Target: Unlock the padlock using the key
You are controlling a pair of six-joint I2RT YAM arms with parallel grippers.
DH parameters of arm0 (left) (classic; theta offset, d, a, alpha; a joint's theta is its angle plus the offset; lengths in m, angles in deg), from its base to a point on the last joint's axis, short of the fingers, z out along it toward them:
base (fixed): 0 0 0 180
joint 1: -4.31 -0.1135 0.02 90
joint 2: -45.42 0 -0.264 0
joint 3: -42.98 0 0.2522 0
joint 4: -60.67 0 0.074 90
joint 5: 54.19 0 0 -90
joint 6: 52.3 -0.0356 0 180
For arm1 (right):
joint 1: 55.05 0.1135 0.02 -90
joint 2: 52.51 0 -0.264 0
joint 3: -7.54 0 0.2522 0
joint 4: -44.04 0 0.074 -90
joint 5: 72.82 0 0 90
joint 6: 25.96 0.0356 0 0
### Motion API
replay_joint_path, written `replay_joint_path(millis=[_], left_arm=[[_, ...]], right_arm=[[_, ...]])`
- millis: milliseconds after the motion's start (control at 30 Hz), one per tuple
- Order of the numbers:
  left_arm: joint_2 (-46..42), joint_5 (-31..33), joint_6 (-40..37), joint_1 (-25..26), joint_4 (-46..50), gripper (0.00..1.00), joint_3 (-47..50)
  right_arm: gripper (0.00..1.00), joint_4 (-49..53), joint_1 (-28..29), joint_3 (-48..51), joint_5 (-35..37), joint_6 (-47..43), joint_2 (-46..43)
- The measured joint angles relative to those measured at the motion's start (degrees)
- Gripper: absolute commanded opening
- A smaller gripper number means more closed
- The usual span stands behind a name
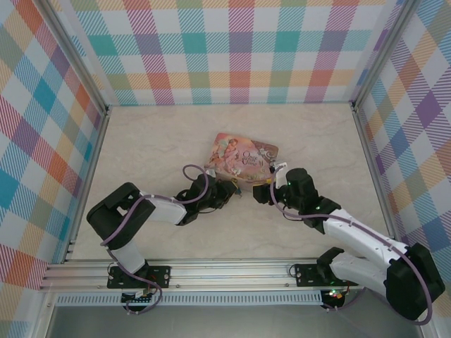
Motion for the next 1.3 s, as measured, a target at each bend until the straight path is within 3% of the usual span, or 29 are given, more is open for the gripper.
replay_joint_path(millis=[133, 267, 467, 600, 733, 933, 1133, 1300], left_arm=[[0.87, -0.09, -0.59, 0.11, 0.15, 0.55, 1.01], [-1.57, 0.57, -1.97, 0.09, 3.63, 0.68, 2.21], [-17.14, 3.98, -6.86, -1.16, 15.54, 0.86, 3.1], [-28.7, 5.51, -12.2, -6.88, 24.15, 0.94, 2.64], [-32.28, 4.63, -18.51, -15.54, 31.87, 1.0, -0.63], [-24.28, -2.6, -27.26, -24.87, 36.09, 1.0, -9.22], [-7.04, -11.5, -33.79, -25.97, 36.85, 1.0, -21.0], [1.84, -17.33, -34.93, -25.77, 35.65, 0.95, -23.74]], right_arm=[[0.8, 3.54, -1.79, -0.04, -1.73, 2.69, 1.38], [0.85, 5.81, -3.78, -0.48, -3.43, 4.33, 1.7], [0.98, 6.43, -8.22, -1.44, -6.75, 6.38, 1.68], [1.0, 6.05, -13.16, -1.86, -11.28, 7.98, 2.4], [1.0, 5.49, -18.38, -3.76, -16.55, 9.44, 6.86], [1.0, 4.55, -22.86, -9.77, -22.43, 11.3, 17.66], [1.0, 4.52, -23.56, -18.34, -24.46, 11.67, 27.93], [1.0, 4.61, -23.56, -24.37, -26.21, 11.65, 35.6]])
